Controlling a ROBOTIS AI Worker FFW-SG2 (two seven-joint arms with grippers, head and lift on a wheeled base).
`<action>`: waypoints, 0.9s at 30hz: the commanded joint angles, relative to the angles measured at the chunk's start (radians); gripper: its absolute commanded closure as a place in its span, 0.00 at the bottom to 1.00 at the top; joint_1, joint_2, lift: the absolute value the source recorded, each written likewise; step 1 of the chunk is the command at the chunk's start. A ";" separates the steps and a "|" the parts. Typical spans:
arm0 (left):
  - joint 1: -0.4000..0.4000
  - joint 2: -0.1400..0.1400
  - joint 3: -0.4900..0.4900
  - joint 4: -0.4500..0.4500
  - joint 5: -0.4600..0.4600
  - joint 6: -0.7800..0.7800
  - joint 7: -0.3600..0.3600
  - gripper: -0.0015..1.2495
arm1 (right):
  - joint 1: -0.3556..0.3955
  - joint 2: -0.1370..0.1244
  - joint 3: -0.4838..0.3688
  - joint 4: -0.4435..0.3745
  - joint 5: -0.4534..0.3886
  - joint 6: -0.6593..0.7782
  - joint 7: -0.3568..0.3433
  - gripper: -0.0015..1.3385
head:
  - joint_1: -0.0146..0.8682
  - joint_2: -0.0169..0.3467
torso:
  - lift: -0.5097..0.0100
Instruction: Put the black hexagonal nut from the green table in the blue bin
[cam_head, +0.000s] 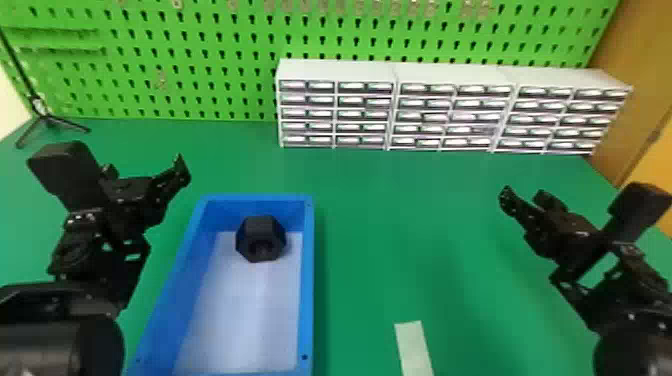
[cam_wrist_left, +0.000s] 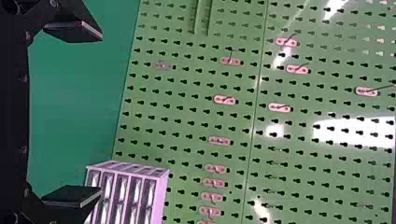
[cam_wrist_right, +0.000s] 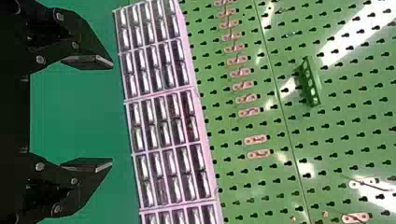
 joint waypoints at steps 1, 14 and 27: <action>-0.001 0.000 0.001 0.000 0.000 0.000 0.000 0.10 | 0.001 0.000 0.000 0.000 0.001 0.000 0.000 0.39 | 0.80 0.07 | 0.79; -0.007 0.000 -0.007 0.002 -0.003 0.000 -0.001 0.10 | 0.001 0.003 -0.001 -0.002 0.001 0.000 0.000 0.39 | 0.80 0.07 | 0.79; -0.009 0.000 -0.009 0.002 -0.003 0.000 -0.001 0.10 | 0.001 0.009 -0.001 -0.002 0.001 0.000 0.000 0.39 | 0.80 0.07 | 0.79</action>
